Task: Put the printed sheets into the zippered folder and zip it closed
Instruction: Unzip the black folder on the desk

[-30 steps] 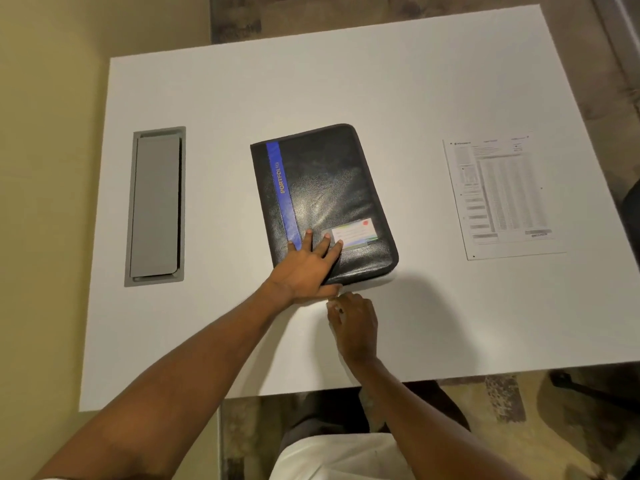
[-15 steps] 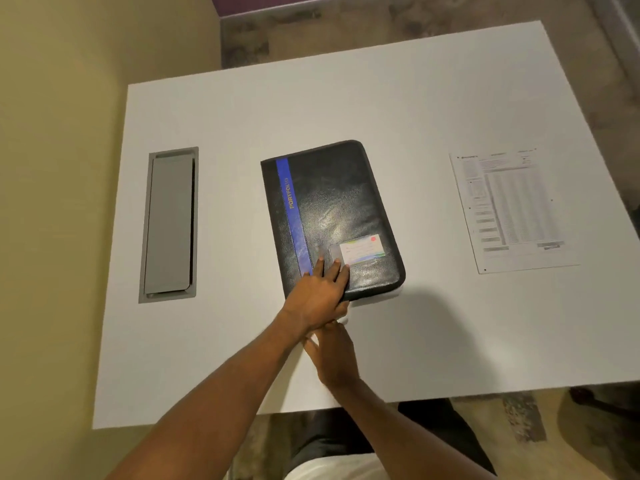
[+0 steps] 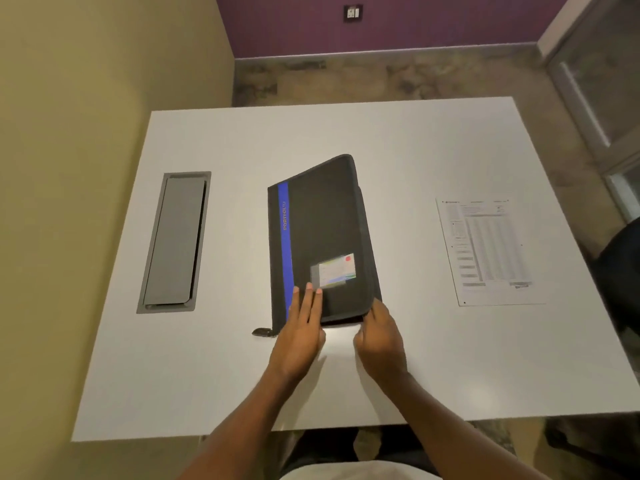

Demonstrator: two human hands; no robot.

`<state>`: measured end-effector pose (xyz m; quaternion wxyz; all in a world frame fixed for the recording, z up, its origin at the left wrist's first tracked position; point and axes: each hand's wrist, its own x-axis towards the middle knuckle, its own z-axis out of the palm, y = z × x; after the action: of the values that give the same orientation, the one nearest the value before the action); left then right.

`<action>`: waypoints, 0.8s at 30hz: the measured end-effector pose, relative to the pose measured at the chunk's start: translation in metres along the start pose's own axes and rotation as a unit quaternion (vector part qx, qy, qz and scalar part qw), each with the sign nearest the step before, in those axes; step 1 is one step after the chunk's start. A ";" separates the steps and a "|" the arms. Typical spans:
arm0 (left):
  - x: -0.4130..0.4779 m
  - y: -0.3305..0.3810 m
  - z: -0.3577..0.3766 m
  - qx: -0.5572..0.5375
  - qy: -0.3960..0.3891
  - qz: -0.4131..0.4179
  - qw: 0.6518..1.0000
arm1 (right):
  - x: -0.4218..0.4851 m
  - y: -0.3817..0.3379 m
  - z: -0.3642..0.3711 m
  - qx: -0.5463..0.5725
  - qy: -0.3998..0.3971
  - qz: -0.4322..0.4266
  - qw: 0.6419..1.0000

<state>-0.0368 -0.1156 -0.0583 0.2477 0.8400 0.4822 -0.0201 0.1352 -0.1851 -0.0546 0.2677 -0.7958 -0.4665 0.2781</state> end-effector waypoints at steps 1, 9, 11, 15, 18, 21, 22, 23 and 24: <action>-0.005 -0.003 -0.001 -0.048 0.028 -0.015 0.998 | 0.006 -0.003 0.001 0.004 -0.045 0.015 0.999; -0.041 -0.010 -0.011 -0.387 0.151 -0.135 0.900 | 0.018 -0.014 0.016 -0.218 -0.131 -0.038 0.966; -0.044 -0.007 -0.015 -0.461 0.190 -0.182 0.847 | 0.016 -0.015 0.014 -0.231 -0.150 -0.019 0.961; -0.050 -0.013 -0.016 -0.430 0.277 -0.238 0.825 | 0.012 -0.012 0.011 -0.243 -0.172 -0.012 0.954; -0.048 -0.015 -0.018 -0.443 0.324 -0.301 0.780 | 0.012 -0.010 0.008 -0.249 -0.179 -0.009 0.952; -0.046 -0.022 -0.023 -0.464 0.363 -0.351 0.727 | 0.012 -0.008 0.005 -0.255 -0.192 -0.010 0.948; -0.046 -0.027 -0.024 -0.471 0.375 -0.369 0.708 | 0.012 -0.008 0.003 -0.254 -0.196 -0.010 0.947; -0.044 -0.033 -0.025 -0.475 0.385 -0.389 0.689 | 0.012 -0.008 0.002 -0.254 -0.199 -0.008 0.947; -0.044 -0.039 -0.027 -0.482 0.393 -0.407 0.669 | 0.011 -0.008 0.002 -0.253 -0.200 -0.008 0.946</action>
<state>-0.0979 -0.1231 -0.0386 0.3728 0.2540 0.7717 0.4483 0.1336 -0.1712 -0.0525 -0.0394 -0.7621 -0.5715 0.3018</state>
